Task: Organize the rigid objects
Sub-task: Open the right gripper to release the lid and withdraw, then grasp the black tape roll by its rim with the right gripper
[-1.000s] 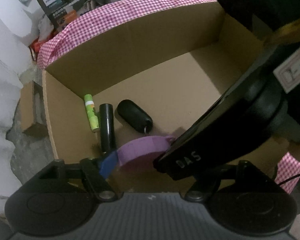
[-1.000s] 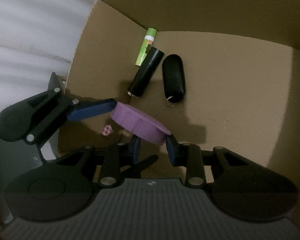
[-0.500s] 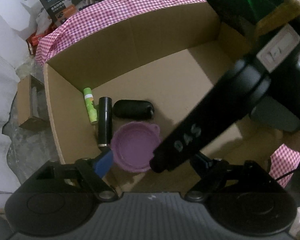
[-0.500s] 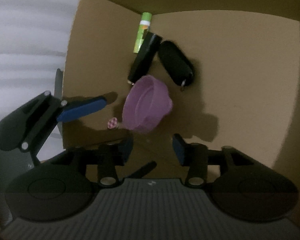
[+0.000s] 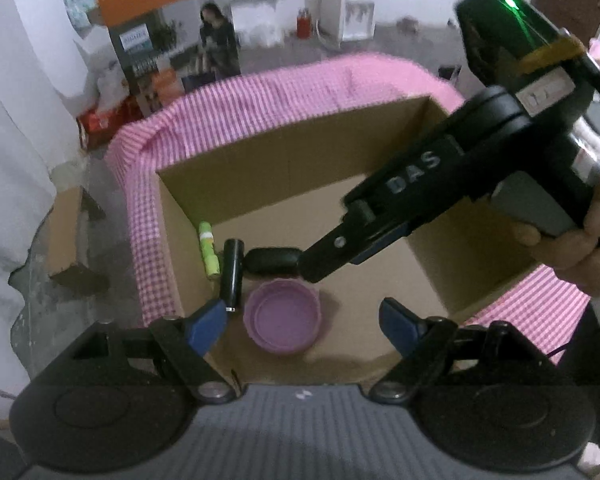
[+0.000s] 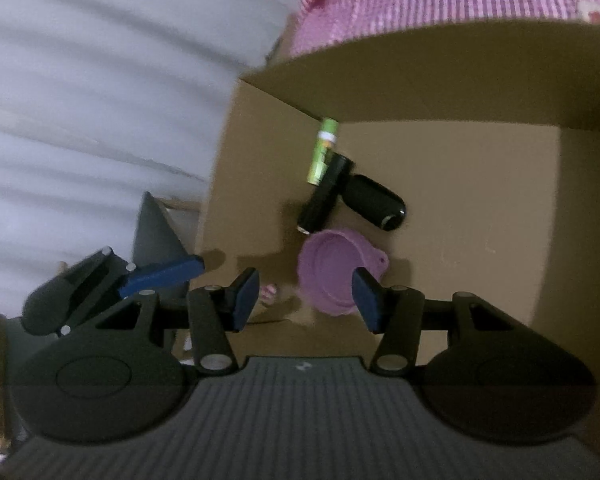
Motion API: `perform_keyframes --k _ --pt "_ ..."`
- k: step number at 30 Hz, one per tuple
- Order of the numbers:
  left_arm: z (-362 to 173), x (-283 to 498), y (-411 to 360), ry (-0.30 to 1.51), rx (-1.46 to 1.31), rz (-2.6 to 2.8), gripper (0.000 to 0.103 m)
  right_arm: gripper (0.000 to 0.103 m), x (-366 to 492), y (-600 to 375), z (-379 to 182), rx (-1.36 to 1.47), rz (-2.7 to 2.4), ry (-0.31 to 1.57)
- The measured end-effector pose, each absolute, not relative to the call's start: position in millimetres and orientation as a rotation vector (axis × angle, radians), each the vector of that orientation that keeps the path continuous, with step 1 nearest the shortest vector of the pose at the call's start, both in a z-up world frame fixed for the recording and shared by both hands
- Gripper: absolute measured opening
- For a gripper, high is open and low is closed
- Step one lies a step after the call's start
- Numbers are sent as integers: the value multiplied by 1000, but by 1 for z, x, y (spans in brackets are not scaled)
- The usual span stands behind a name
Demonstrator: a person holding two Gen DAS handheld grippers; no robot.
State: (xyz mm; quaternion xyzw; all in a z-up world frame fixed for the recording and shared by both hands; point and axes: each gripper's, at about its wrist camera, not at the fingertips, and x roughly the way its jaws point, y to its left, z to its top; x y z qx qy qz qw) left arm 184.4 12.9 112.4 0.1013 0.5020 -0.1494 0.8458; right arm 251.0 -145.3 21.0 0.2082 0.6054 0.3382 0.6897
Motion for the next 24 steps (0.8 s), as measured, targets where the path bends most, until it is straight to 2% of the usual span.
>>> perform_keyframes --k 5,12,17,24 --pt "132 141 12 942 176 -345 87 51 209 -179 55 495 787 1211" --pt "118 84 -2 854 127 -459 93 51 119 -245 75 529 761 1015" --pt "84 58 -32 880 113 -554 93 51 60 -281 52 515 639 943" --pt "27 51 -86 913 236 -566 91 50 35 -288 -4 457 489 972"
